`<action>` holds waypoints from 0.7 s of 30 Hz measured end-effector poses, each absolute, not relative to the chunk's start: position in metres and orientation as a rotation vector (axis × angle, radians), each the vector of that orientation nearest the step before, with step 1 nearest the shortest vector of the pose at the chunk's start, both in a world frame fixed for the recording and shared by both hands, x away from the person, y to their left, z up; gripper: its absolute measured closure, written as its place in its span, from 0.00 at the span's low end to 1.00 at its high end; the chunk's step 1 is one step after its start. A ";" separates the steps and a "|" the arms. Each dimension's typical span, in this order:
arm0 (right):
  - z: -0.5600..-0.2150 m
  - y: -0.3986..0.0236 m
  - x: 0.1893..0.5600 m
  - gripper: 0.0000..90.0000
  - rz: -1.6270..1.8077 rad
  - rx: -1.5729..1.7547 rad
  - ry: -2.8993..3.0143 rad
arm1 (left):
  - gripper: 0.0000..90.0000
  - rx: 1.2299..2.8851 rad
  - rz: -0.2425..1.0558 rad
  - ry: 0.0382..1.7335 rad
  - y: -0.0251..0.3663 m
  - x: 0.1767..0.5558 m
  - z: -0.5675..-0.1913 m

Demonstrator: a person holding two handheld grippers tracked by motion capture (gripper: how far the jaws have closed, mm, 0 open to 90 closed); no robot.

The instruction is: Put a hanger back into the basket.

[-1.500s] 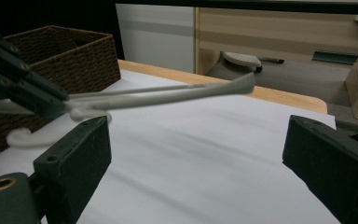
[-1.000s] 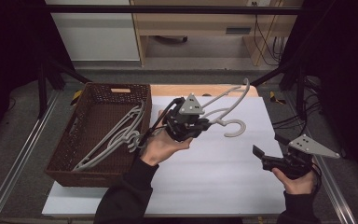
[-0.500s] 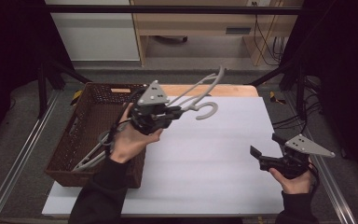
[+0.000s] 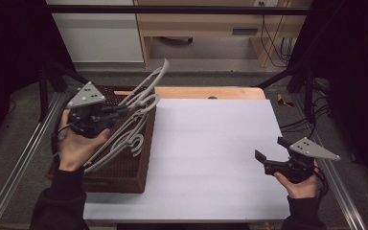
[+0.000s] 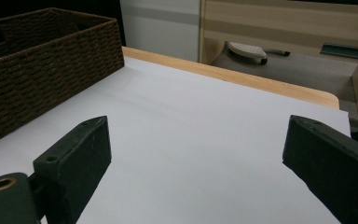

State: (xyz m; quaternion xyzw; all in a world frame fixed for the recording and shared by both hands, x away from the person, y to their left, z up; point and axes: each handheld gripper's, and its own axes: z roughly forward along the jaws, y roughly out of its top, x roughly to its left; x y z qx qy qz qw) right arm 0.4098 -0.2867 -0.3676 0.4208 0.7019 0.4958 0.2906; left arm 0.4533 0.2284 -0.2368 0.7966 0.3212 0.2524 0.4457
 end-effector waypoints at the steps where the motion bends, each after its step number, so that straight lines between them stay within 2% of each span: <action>1: -0.368 -0.286 0.410 0.09 1.321 1.121 1.875 | 0.92 1.969 0.629 0.804 0.234 0.453 -0.239; 21: -0.370 -0.281 0.413 0.09 1.303 1.112 1.898 | 0.92 1.948 0.562 0.927 0.277 0.469 -0.314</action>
